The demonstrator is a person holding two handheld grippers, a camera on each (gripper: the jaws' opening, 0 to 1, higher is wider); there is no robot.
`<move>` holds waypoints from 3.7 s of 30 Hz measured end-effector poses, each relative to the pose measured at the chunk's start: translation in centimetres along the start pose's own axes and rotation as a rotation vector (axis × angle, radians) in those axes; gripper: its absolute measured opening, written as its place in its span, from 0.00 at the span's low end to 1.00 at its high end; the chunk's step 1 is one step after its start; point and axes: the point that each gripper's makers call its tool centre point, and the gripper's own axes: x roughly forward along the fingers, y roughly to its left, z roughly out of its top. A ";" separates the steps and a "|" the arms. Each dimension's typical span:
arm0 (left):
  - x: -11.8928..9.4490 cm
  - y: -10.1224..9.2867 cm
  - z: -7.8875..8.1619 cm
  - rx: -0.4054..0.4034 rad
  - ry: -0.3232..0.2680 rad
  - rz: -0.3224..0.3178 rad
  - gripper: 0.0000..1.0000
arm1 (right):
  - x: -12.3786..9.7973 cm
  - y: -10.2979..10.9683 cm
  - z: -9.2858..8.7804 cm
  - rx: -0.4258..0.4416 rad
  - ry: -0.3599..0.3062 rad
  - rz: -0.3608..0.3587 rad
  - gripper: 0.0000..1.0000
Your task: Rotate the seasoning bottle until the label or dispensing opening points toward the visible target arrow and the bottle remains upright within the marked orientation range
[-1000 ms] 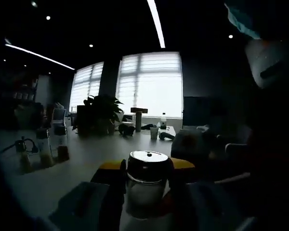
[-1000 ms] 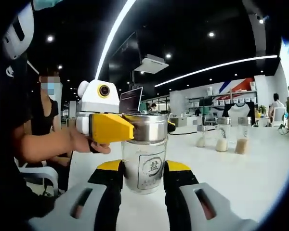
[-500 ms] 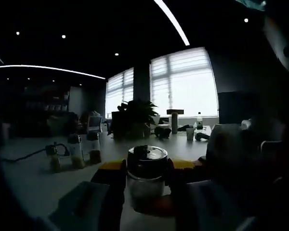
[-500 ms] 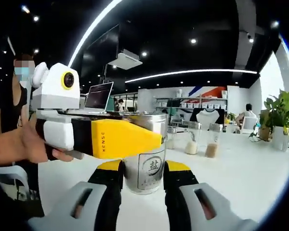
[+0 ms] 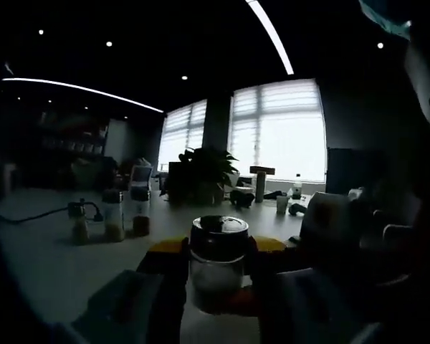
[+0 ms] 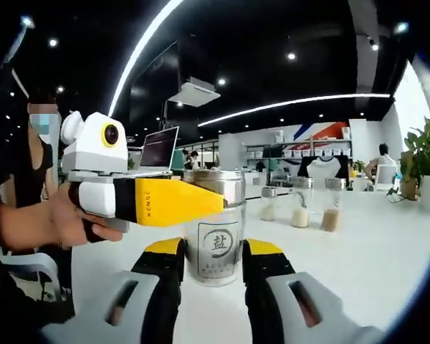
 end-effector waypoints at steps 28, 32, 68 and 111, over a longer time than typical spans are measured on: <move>0.3 -1.0 1.6 -0.049 -0.038 -0.090 0.33 | -0.7 -0.1 1.3 0.012 -0.034 -0.057 0.29; 0.5 -0.4 1.6 -0.090 -0.050 -0.027 0.34 | -0.5 -0.6 1.3 -0.049 -0.017 -0.134 0.29; -0.1 5.1 -0.9 -0.054 0.011 0.141 0.34 | -0.5 -0.7 -0.6 -0.037 0.023 -0.093 0.32; -1.2 12.0 -4.1 -0.057 0.046 0.107 0.34 | -2.7 -1.4 -2.5 0.025 0.077 -0.068 0.46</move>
